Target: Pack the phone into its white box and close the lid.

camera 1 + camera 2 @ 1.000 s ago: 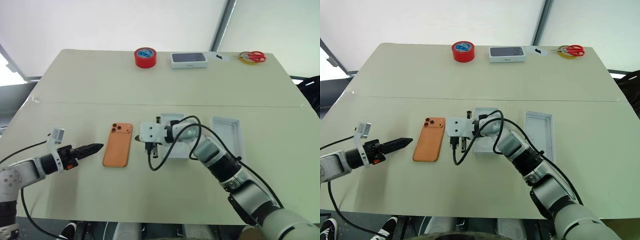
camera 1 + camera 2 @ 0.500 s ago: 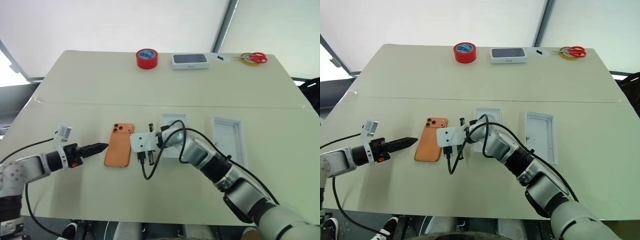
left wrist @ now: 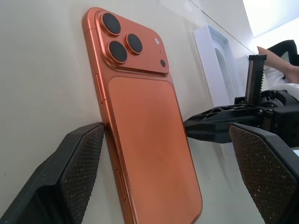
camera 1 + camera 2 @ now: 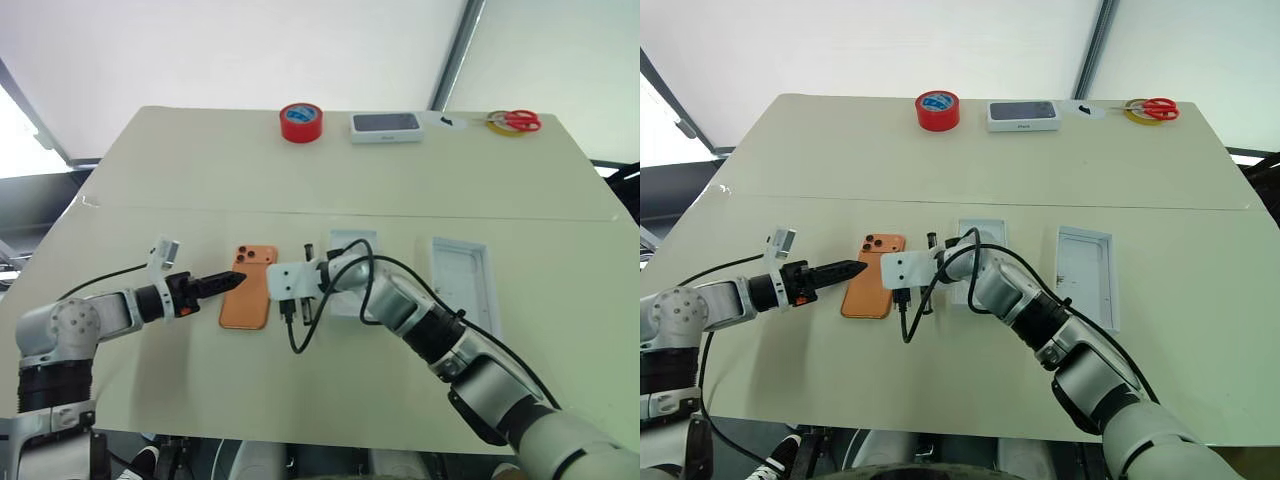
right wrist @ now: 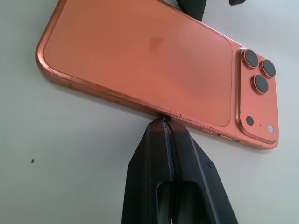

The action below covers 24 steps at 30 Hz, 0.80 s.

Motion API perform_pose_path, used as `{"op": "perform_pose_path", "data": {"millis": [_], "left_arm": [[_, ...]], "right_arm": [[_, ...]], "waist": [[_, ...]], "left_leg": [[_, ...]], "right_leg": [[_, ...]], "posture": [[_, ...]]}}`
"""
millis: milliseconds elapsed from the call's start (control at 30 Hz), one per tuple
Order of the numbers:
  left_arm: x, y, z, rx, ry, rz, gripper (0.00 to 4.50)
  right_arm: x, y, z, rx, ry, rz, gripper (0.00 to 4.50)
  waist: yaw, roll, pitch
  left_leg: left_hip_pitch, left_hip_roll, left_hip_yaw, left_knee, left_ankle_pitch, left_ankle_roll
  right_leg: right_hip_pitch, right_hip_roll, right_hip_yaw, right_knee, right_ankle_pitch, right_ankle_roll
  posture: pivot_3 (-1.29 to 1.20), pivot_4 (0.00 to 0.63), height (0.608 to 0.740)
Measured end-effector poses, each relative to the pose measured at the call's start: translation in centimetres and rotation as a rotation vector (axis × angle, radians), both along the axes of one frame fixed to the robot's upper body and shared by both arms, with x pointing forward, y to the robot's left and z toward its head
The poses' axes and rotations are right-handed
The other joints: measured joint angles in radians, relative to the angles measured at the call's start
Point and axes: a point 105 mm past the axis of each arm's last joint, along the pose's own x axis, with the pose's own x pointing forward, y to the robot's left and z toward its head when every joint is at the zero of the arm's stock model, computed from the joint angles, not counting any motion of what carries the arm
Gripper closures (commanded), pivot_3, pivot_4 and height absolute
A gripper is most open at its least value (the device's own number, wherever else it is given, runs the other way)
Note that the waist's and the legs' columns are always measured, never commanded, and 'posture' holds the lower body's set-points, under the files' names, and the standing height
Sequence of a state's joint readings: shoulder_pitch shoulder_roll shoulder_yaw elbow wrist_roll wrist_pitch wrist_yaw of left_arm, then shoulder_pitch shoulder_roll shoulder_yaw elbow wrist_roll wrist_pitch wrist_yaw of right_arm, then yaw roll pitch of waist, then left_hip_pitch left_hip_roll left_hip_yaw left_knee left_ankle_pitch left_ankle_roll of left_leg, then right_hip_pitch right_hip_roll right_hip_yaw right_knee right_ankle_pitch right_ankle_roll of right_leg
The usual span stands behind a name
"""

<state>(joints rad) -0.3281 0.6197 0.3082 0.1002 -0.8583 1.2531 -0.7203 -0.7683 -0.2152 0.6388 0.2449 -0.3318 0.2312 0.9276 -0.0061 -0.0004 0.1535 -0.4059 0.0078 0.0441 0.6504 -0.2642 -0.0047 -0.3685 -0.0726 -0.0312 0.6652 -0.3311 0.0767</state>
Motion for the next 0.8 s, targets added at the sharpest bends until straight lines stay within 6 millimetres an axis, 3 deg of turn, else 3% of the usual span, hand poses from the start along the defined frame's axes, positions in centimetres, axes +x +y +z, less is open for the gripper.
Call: {"op": "perform_pose_path", "data": {"millis": [567, 800], "left_arm": [[0.5, -1.0, 0.8, 0.06, 0.055, 0.026, 0.09], [0.6, -3.5, 1.0, 0.066, 0.062, -0.024, 0.09]], "right_arm": [[0.4, -0.4, 0.2, -0.004, -0.01, -0.017, 4.5], [0.2, -0.2, 0.2, 0.0, -0.017, -0.004, 4.5]], "waist": [[-0.003, 0.0, 0.0], [-0.006, -0.001, 0.0]], "left_leg": [[0.0, 0.0, -0.001, 0.0, 0.0, 0.0], [-0.001, 0.0, 0.0, 0.0, 0.003, -0.005]], "right_leg": [[0.003, 0.0, 0.0, 0.0, 0.0, 0.0], [0.003, 0.001, 0.0, 0.0, 0.0, 0.0]], "posture": [[0.0, 0.15, 0.74], [0.0, 0.15, 0.74]]}}
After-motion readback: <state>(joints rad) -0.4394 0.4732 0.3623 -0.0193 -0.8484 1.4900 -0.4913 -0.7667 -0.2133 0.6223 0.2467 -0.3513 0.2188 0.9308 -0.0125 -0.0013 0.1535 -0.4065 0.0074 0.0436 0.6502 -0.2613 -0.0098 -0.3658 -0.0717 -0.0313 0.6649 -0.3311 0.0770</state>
